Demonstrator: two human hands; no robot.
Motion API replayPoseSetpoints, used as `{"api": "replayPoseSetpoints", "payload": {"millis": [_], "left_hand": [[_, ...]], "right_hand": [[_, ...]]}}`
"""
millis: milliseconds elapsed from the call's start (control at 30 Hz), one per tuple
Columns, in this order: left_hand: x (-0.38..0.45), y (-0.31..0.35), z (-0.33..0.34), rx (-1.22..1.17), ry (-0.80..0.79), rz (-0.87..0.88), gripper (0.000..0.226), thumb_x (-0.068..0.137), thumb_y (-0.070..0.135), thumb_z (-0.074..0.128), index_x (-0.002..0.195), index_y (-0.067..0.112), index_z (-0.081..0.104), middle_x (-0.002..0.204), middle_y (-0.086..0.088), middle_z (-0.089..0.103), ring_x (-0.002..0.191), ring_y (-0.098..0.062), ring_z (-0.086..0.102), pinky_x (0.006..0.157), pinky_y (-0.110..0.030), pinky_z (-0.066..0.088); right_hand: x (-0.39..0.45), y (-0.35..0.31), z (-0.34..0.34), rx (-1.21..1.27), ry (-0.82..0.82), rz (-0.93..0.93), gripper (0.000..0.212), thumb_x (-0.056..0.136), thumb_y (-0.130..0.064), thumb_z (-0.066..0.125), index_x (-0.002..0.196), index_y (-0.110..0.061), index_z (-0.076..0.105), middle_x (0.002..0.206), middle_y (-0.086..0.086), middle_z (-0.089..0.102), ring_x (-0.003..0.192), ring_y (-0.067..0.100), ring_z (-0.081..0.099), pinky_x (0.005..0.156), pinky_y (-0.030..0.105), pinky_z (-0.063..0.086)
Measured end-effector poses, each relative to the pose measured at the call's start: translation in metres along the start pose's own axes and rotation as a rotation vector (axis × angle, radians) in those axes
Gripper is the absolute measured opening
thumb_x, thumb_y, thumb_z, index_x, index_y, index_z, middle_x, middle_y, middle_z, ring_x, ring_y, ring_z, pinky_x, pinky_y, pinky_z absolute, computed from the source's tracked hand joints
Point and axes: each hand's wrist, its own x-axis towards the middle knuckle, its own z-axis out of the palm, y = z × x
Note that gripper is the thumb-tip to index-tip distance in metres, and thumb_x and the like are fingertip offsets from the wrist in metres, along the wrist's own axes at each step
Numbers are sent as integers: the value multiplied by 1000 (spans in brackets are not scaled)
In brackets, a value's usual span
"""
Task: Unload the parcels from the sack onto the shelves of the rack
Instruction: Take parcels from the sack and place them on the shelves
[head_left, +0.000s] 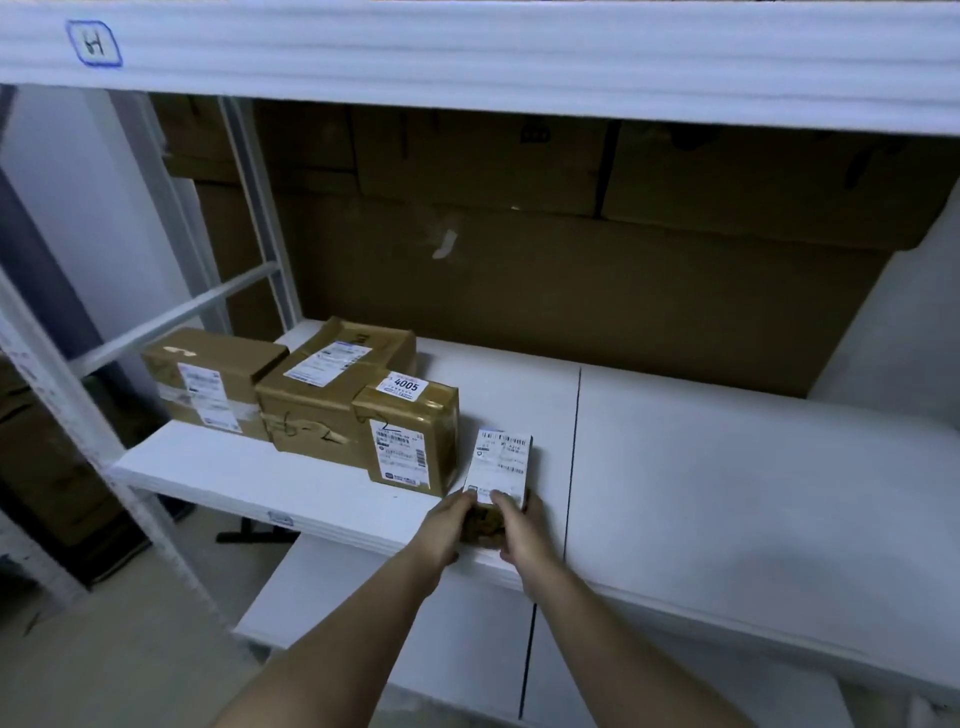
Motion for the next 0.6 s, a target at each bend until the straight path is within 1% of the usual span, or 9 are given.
{"api": "replayPoseSetpoints", "payload": {"millis": [67,100,167,233,267,400,467,533,600], "left_hand": [[10,0,-5,-9,-20,-9,25,101,38,38,119,28,53,114,2,57,102,-13,52,84,-31,37],[13,0,-7,-16,-33,-6,24,101,37,38,117,28,53,111,4,58,102,-12,52,86,-30,35],[20,1,-9,-33,-58,-16,18,101,38,40,110,30,53,101,9,59,93,-8,53,87,-29,35],[26,1,-11,-38,-73,-41,17,100,39,41,107,29,53,99,8,58,96,-11,53,86,-30,38],[29,-1,-13,-31,-76,-49,18,99,39,42,106,28,54,100,6,58,97,-14,53,85,-30,39],[39,-5,-22,27,-75,-89,22,99,37,44,107,19,54,103,-4,57,96,-20,53,79,-29,44],[43,-7,-27,60,-77,-112,16,98,28,43,100,17,54,92,-5,54,86,-20,50,72,-27,43],[47,-6,-32,78,-81,-118,11,97,21,43,93,19,53,80,-3,49,74,-17,46,64,-24,39],[49,-4,-36,102,-88,-118,12,97,17,43,91,22,53,78,-2,48,70,-16,43,60,-23,36]], "right_hand": [[8,-1,7,9,20,-37,62,55,-58,59,114,-38,58,109,-9,69,97,18,67,92,48,52],[10,-2,11,14,44,-44,63,57,-56,60,116,-35,57,110,-7,68,98,19,66,92,48,52],[17,-4,18,34,106,-52,58,67,-46,60,121,-27,56,115,1,66,100,22,65,91,47,52],[23,-7,24,38,157,-74,48,80,-33,61,126,-18,56,119,8,63,104,26,63,93,45,52],[27,-7,27,30,179,-77,46,84,-30,60,127,-16,55,121,9,63,106,27,62,94,45,51],[39,-10,33,16,210,-64,44,89,-30,59,130,-16,55,123,9,62,110,28,60,97,46,49],[42,-12,36,11,234,-63,42,89,-30,60,128,-14,56,122,11,63,110,29,60,96,46,49],[48,-13,39,15,246,-62,40,90,-29,60,126,-13,56,119,12,64,109,30,61,95,47,50],[51,-15,42,10,251,-52,43,88,-33,60,127,-15,55,120,12,63,109,31,60,95,48,50]]}}
